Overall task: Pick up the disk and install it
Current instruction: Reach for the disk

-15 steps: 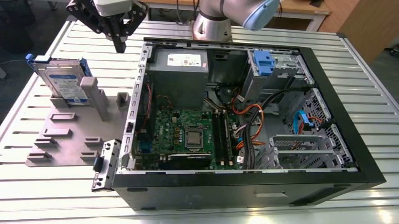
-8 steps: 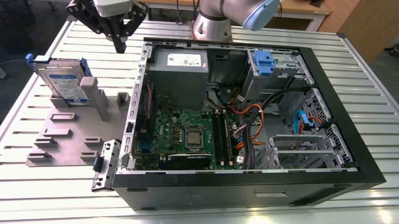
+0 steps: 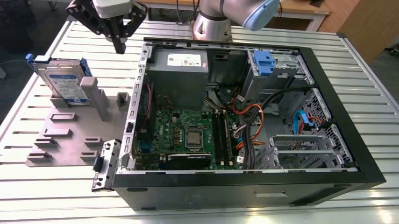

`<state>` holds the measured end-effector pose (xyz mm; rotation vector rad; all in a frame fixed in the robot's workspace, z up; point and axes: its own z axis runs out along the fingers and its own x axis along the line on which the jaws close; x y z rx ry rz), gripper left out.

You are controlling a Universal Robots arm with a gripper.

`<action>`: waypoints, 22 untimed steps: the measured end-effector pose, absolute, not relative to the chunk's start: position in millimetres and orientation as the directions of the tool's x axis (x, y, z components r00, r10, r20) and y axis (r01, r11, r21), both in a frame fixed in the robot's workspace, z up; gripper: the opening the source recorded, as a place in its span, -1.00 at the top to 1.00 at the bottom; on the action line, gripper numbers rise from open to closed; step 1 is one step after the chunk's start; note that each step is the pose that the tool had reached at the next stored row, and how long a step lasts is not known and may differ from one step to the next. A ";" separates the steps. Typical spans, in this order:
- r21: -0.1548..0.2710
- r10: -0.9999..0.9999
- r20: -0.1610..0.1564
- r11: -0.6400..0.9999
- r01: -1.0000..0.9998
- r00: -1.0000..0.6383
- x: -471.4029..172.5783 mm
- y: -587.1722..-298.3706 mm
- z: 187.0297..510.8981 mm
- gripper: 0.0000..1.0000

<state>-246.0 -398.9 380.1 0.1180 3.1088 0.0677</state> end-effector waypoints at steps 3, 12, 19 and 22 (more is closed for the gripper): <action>0.044 0.076 -0.028 0.996 0.075 -0.997 -249.6 -399.0 377.6 0.79; 0.045 0.076 -0.028 0.996 0.075 -0.997 -267.4 -398.9 373.5 0.79; 0.045 0.076 -0.028 0.996 0.075 -0.997 -281.4 -398.9 372.2 0.79; 0.045 0.076 -0.028 0.996 0.075 -0.997 -286.0 -398.9 371.9 0.79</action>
